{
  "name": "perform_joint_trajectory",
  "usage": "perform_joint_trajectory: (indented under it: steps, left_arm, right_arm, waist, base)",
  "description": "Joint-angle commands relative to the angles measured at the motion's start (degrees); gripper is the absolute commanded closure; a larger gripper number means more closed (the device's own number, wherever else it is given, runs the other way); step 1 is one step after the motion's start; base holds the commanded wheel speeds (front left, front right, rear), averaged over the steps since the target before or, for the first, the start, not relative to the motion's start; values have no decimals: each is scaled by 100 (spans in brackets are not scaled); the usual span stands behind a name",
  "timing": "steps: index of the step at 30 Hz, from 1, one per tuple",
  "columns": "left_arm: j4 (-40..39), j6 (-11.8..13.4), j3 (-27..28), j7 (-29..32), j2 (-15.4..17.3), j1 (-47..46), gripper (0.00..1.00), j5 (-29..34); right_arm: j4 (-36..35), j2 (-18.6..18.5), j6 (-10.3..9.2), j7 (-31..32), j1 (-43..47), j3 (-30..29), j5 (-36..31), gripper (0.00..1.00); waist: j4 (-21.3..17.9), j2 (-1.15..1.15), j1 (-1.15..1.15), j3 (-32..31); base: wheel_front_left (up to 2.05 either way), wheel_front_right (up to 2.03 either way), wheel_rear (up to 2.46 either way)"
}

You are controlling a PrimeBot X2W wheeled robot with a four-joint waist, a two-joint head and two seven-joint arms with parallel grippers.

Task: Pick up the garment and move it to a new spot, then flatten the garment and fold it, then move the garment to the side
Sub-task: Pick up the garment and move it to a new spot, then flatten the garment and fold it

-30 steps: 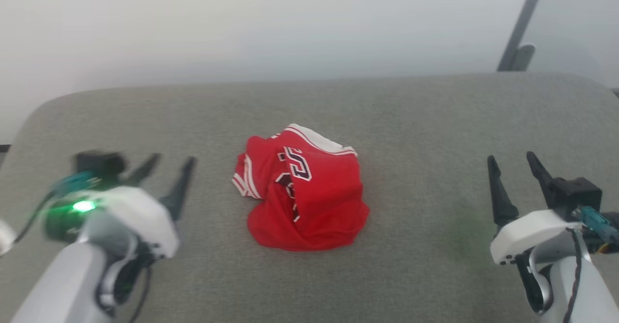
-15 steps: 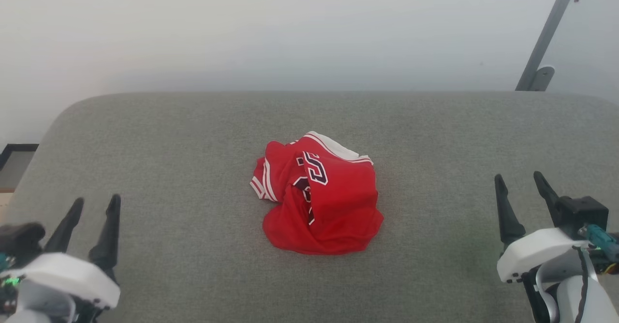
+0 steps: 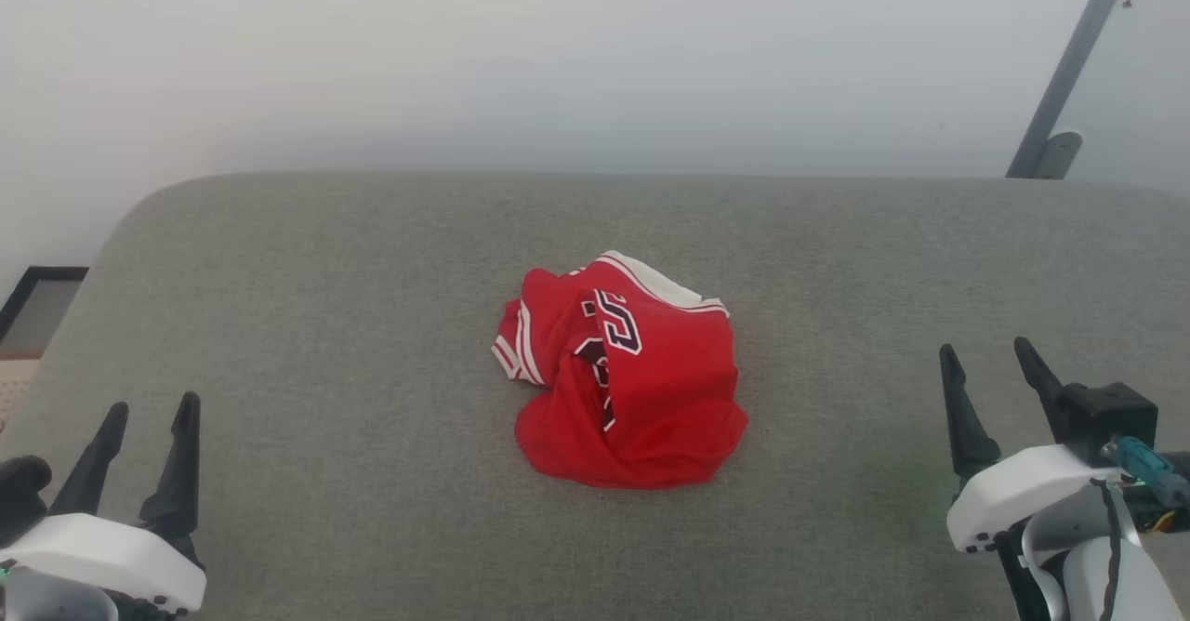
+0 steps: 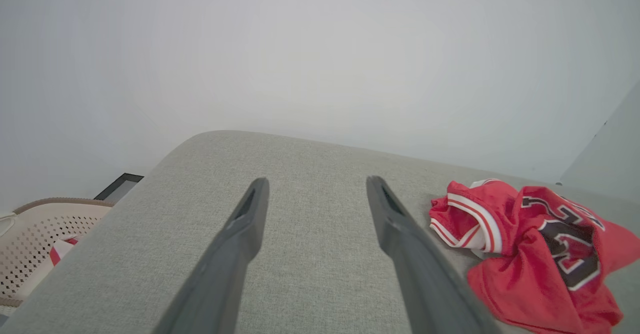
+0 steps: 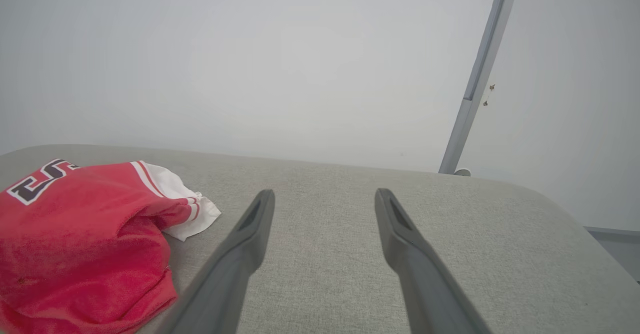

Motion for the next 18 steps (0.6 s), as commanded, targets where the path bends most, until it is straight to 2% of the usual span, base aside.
perform_joint_trajectory:
  steps: [1, 11, 18]
  left_arm:
    - [-35, 2, 16, -15, -6, -5, 0, -82]
    - [-245, 5, -228, 69, -179, -232, 0, 6]
    - [-309, -20, -507, 85, -383, -533, 0, 76]
  right_arm:
    - [-27, -14, 1, 17, 23, 26, 41, 0]
    - [3, -215, 1, 319, -449, 379, 233, 0]
    - [488, -459, 1, 822, -1195, 762, 536, 0]
  waist:
    - [30, 0, 0, 13]
    - [520, 0, 0, 310]
    - [972, 0, 0, 694]
  base:
    - [0, 0, 0]
    - [0, 0, 0]
    - [0, 0, 0]
